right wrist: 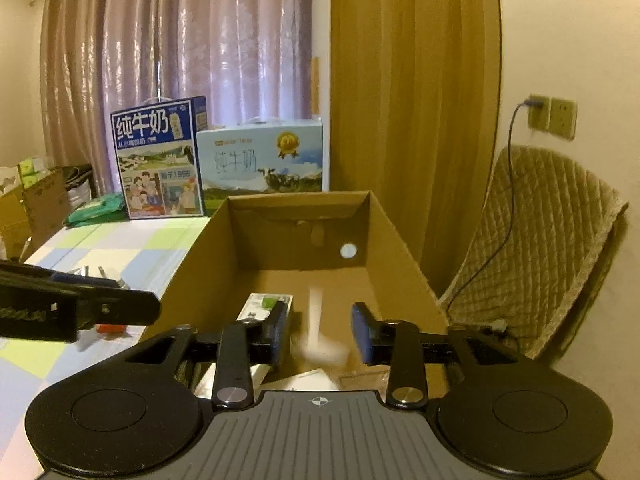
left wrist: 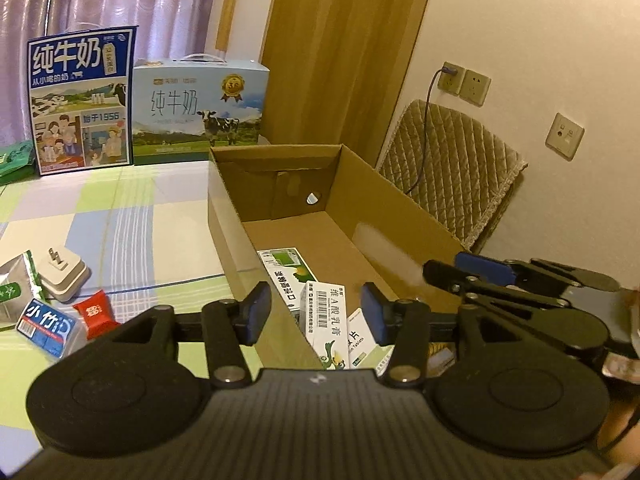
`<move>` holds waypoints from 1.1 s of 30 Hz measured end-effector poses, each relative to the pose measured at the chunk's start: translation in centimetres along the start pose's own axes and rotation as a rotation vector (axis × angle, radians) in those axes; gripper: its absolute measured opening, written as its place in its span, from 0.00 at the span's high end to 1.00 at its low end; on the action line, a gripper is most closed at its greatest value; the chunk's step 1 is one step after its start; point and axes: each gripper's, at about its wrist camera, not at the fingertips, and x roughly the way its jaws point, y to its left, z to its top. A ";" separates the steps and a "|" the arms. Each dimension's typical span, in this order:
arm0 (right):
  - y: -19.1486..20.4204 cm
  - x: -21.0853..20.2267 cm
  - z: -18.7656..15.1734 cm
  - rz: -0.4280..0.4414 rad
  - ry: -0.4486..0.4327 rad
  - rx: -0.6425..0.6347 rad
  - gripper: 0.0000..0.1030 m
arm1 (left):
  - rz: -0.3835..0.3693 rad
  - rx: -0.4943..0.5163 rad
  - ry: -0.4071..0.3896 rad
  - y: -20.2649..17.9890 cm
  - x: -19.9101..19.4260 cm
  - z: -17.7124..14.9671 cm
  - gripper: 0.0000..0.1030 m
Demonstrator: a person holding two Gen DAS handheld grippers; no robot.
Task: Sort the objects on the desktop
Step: 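Open both tools to drop the ointment box and spoon into the cardboard box, then move both tools back over the remaining table items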
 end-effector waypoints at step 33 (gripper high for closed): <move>10.7 -8.4 -5.4 0.147 -0.001 0.065 0.17 | 0.240 -0.172 -0.032 11.0 -13.2 -8.9 0.22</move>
